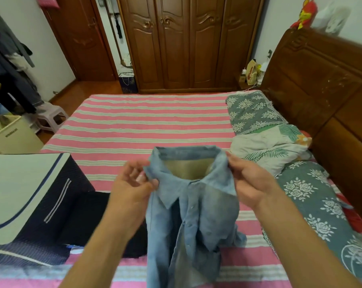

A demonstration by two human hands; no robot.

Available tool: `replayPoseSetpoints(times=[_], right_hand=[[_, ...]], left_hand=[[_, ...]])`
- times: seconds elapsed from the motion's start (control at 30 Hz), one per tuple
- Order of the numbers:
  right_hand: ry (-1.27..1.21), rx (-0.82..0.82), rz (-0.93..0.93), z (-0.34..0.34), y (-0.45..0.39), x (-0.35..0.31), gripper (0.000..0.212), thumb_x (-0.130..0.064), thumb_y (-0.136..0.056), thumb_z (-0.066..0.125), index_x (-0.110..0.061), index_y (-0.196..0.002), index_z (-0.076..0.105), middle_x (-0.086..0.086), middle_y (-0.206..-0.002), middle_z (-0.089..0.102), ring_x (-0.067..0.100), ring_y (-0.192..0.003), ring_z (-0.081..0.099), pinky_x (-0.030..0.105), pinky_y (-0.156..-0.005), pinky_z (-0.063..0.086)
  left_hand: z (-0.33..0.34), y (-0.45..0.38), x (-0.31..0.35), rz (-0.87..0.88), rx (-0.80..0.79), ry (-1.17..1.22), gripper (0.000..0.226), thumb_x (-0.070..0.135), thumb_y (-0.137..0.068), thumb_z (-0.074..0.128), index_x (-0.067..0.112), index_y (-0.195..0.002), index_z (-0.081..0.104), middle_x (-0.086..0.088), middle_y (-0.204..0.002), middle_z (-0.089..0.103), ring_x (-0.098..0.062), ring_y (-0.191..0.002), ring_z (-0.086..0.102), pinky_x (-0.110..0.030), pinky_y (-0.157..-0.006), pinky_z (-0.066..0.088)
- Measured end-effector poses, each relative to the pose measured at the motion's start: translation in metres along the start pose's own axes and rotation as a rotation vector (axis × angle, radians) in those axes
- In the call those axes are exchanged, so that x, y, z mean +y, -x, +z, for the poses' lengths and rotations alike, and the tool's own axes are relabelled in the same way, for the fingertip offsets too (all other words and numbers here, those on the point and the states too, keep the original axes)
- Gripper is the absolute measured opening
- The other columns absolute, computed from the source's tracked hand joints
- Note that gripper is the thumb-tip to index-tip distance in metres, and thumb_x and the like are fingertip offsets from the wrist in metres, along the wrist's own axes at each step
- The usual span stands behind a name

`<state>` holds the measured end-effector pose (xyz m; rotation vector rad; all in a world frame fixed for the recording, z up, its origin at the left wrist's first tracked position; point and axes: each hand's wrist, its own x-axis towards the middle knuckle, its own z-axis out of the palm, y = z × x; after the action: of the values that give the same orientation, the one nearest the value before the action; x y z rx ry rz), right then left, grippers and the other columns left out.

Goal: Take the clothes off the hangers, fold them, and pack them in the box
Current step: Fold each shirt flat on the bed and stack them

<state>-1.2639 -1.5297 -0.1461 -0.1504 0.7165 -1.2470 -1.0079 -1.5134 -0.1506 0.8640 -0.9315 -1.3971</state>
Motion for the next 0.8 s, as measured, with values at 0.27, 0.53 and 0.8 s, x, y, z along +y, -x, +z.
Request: replayPoseSetpoints(times=[0.27, 0.53, 0.8], right_hand=[[0.625, -0.131, -0.230, 0.141, 0.028, -0.097, 0.022, -0.001, -0.102, 0.047, -0.009, -0.111, 0.064, 0.015, -0.103, 0.068, 0.020, -0.081, 0.071, 0.029, -0.061, 0.061], [0.893, 0.106, -0.580, 0.104, 0.000, -0.063, 0.035, -0.031, -0.100, 0.061, -0.021, -0.132, 0.053, 0.003, -0.129, 0.058, 0.014, -0.112, 0.062, 0.021, -0.088, 0.055], [1.166, 0.191, -0.684, 0.000, -0.024, 0.094, 0.018, -0.013, -0.095, 0.062, -0.027, -0.105, 0.064, -0.018, -0.089, 0.068, -0.009, -0.082, 0.061, 0.017, -0.072, 0.046]], left_hand=[[0.085, -0.038, 0.120, 0.562, -0.554, -1.261, 0.042, 0.054, -0.088, 0.068, 0.032, -0.123, 0.060, 0.009, -0.125, 0.057, -0.010, -0.115, 0.054, -0.032, -0.096, 0.047], [0.104, -0.086, 0.115, -0.226, -0.380, -0.863, 0.016, 0.011, -0.088, 0.078, 0.016, -0.097, 0.066, -0.003, -0.088, 0.073, -0.024, -0.093, 0.073, -0.043, -0.091, 0.059], [0.093, -0.074, 0.085, 0.364, -0.827, -2.078, 0.022, 0.016, -0.102, 0.055, 0.021, -0.123, 0.057, -0.003, -0.110, 0.056, -0.023, -0.087, 0.053, -0.029, -0.060, 0.040]])
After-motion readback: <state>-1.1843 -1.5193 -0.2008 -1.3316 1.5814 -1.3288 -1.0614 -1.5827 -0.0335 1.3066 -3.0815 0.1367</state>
